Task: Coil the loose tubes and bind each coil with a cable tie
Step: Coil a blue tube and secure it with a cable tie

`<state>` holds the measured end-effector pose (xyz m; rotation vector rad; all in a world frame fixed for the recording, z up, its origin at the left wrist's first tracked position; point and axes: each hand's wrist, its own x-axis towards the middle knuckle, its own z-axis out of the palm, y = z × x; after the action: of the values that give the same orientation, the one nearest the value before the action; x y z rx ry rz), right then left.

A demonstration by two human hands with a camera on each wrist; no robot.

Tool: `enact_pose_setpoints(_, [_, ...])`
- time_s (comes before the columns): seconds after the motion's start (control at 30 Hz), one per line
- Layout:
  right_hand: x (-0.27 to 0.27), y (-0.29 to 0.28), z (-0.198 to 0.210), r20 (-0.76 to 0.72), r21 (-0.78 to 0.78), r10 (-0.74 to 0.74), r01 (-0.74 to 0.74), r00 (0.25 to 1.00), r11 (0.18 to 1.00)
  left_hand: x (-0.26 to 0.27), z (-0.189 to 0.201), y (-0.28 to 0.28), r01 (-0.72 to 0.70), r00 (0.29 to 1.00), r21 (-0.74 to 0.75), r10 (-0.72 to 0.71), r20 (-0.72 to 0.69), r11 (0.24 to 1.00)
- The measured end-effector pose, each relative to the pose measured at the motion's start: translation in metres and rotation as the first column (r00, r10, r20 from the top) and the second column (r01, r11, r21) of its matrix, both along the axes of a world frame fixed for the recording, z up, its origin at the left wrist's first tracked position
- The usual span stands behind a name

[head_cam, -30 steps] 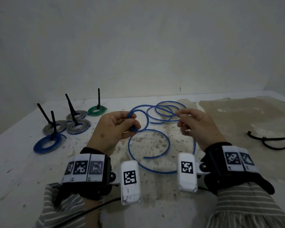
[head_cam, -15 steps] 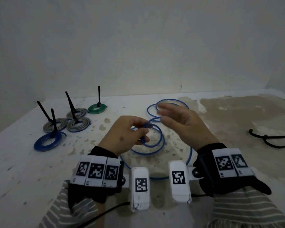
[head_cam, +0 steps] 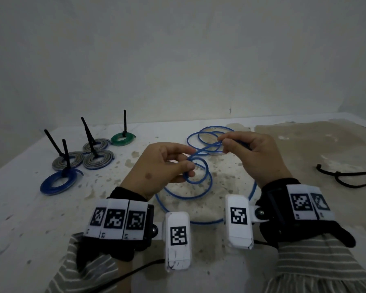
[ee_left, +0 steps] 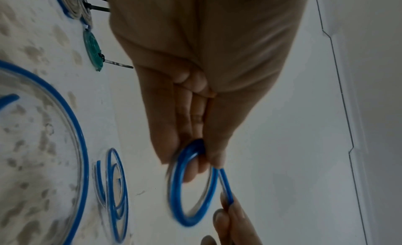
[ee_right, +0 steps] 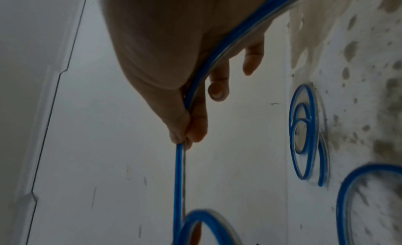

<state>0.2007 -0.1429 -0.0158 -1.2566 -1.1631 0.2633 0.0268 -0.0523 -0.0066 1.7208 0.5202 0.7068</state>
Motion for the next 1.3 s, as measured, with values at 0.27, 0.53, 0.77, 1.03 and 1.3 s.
enact_pose_setpoints(0.27, [-0.02, 0.011, -0.004, -0.213, -0.123, 0.167, -0.196, 0.963, 0.973, 0.008, -0.003, 0.002, -0.17, 0.926, -0.207, 0.228, 0.3, 0.963])
enact_pose_setpoints(0.53, [-0.028, 0.013, -0.005, -0.274, -0.085, 0.125, -0.153, 0.954, 0.985, 0.021, -0.01, -0.003, -0.135, 0.924, -0.29, 0.225, 0.308, 0.948])
enact_pose_setpoints(0.77, [-0.028, 0.015, -0.007, -0.253, -0.108, 0.064, -0.094, 0.965, 0.99, 0.017, -0.019, -0.001, -0.189, 0.982, -0.097, 0.188, -0.02, 0.977])
enact_pose_setpoints(1.03, [-0.026, 0.012, -0.009, -0.097, -0.222, 0.107, -0.126, 0.989, 0.967, 0.004, -0.007, 0.004, -0.092, 0.991, -0.07, 0.084, -0.107, 0.993])
enact_pose_setpoints(1.3, [-0.035, 0.015, -0.006, -0.354, -0.135, 0.109, -0.167, 0.929, 0.977, 0.012, -0.007, 0.001, -0.126, 0.982, -0.298, 0.161, 0.095, 0.946])
